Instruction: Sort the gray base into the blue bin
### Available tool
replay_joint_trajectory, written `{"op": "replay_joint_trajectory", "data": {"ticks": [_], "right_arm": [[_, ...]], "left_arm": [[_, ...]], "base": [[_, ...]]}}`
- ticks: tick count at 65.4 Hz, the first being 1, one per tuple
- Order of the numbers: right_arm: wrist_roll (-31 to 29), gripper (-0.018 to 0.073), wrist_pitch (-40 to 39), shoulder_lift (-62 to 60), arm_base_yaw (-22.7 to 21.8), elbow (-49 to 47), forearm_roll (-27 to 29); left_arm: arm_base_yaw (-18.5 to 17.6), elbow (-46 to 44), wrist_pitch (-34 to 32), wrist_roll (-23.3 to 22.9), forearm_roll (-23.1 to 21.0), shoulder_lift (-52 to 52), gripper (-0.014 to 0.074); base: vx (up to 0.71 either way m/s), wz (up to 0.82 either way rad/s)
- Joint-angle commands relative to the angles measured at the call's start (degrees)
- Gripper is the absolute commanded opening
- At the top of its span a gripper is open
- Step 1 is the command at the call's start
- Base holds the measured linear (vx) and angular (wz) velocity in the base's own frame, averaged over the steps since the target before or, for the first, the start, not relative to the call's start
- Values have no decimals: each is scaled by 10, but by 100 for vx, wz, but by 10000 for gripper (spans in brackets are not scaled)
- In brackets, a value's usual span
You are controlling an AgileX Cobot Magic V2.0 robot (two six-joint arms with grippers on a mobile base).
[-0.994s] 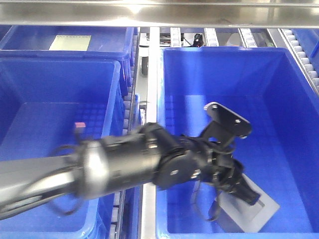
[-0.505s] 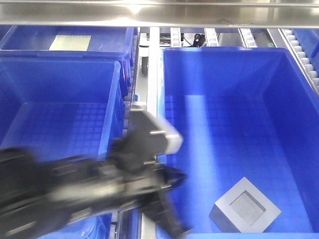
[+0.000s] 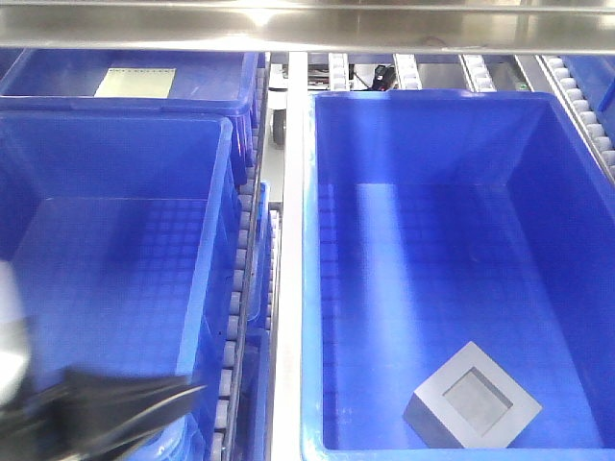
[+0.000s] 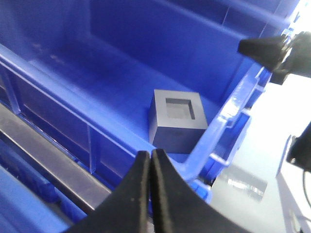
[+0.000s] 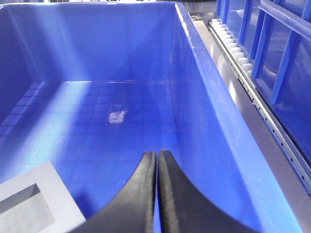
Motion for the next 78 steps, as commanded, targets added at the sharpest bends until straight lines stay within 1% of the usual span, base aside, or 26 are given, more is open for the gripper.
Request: {"op": "replay_joint_trajectory", "data": {"ticks": [1, 9, 15, 26, 65, 78], "right_arm": [[-5, -5, -37, 0, 0, 1, -4], [-5, -5, -37, 0, 0, 1, -4], [-5, -5, -37, 0, 0, 1, -4], [-5, -5, -37, 0, 0, 1, -4], [-5, -5, -37, 0, 0, 1, -4], [-5, -5, -37, 0, 0, 1, -4]], "left_arm": [[-1, 18, -34, -11, -6, -68, -8], [-1, 57, -33, -11, -6, -152, -8], [-1, 79, -20, -11, -6, -202, -8], [-1, 95, -5, -11, -6, -260, -8], [-1, 95, -4, -10, -5, -265, -8], [-1, 96, -2, 11, -7, -265, -8]], "base": [[0, 0], [0, 0], [0, 0], [0, 0], [0, 0], [0, 0]]}}
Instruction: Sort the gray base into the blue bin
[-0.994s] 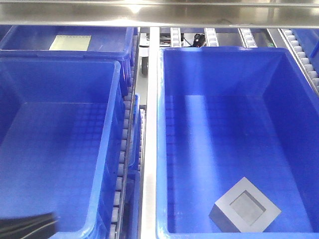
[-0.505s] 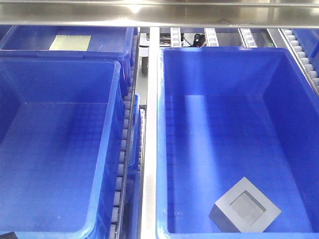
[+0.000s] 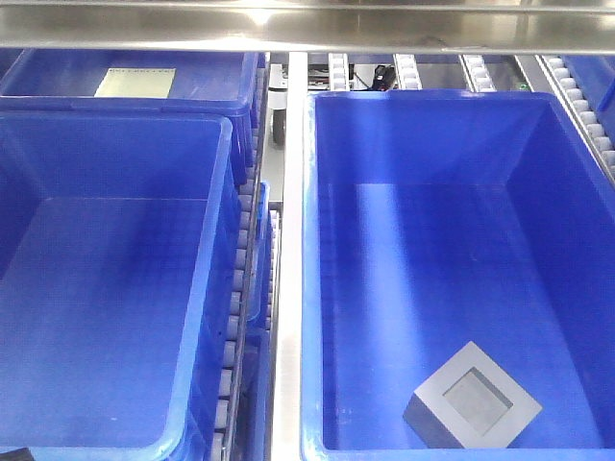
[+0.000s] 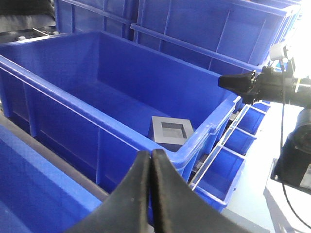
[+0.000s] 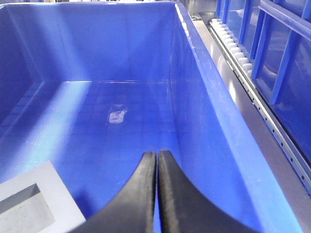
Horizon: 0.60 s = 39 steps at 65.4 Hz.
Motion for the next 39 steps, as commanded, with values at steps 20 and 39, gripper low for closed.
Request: {"op": "replay_joint_trajectory", "data": {"ticks": [20, 39], "right_arm": [[-5, -5, -38, 0, 0, 1, -4], [-5, -5, -38, 0, 0, 1, -4]], "left_arm": [[-1, -14, -37, 76, -36, 7, -8], [-1, -14, -44, 69, -36, 5, -8]], "base": [[0, 0], [0, 0]]}}
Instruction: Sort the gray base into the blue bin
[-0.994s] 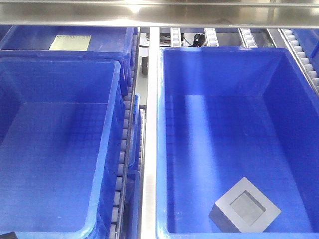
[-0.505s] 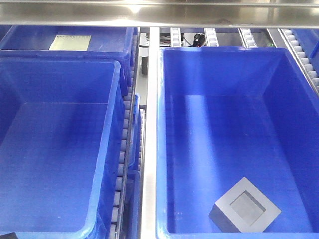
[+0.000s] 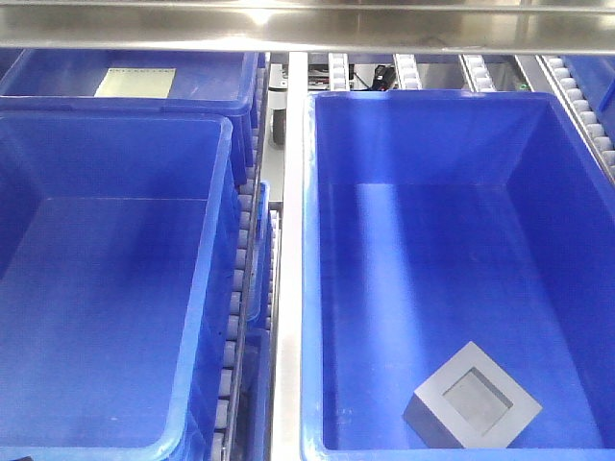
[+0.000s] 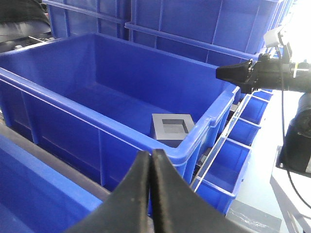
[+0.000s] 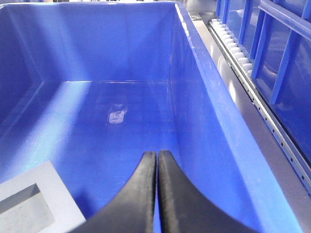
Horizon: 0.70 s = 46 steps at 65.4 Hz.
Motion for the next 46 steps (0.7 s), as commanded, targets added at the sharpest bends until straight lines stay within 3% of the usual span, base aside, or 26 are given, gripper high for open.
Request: {"op": "replay_joint_trajectory", "data": {"ticks": [1, 7, 12, 34, 46], "right_arm": [[-5, -5, -38, 0, 0, 1, -4], [-5, -5, -38, 0, 0, 1, -4], [-5, -5, -38, 0, 0, 1, -4], [-5, -5, -38, 0, 0, 1, -4], [-5, -5, -38, 0, 0, 1, -4]], "left_arm": [[0, -14, -50, 0, -6, 3, -6], [25, -14, -58, 0, -6, -12, -6], [77, -14, -60, 0, -6, -36, -6], [384, -11, -56, 0, 0, -134, -6], [501, 13, -61, 0, 30, -139, -6]], "base": [[0, 0], [0, 0], [0, 0], [0, 0], [0, 0]]}}
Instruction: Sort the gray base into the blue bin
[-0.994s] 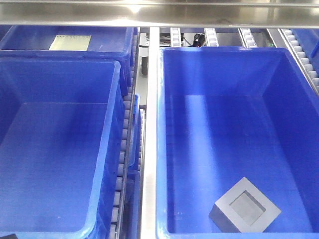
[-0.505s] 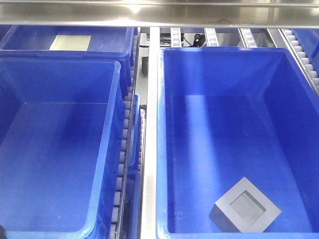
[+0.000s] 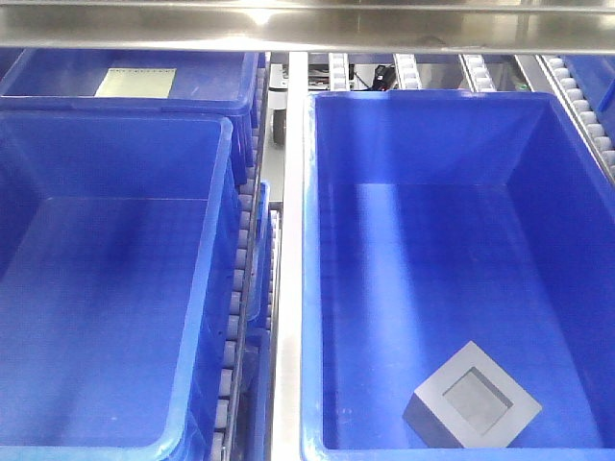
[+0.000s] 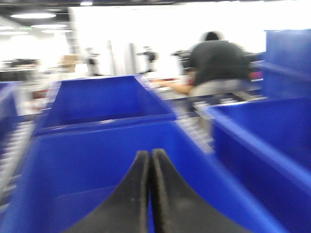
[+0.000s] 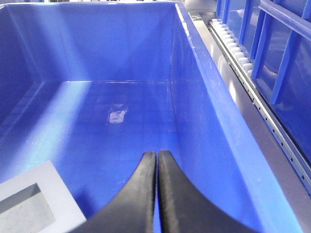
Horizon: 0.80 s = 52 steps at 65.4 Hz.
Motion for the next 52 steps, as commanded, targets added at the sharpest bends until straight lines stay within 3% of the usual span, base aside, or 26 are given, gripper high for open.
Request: {"op": "replay_joint_trajectory", "data": {"ticks": [1, 14, 44, 52], "right_arm": [[-5, -5, -38, 0, 0, 1, -4], [-5, -5, -38, 0, 0, 1, -4], [-5, -5, -38, 0, 0, 1, -4], [-5, -5, -38, 0, 0, 1, -4]], "left_arm": [[48, 2, -43, 0, 17, -6, -6], [105, 55, -56, 0, 38, -6, -6], [107, 200, -188, -10, 35, -6, -6], [107, 202, -183, -10, 36, -6, -6]], "base": [[0, 0], [0, 0], [0, 0], [0, 0]]}}
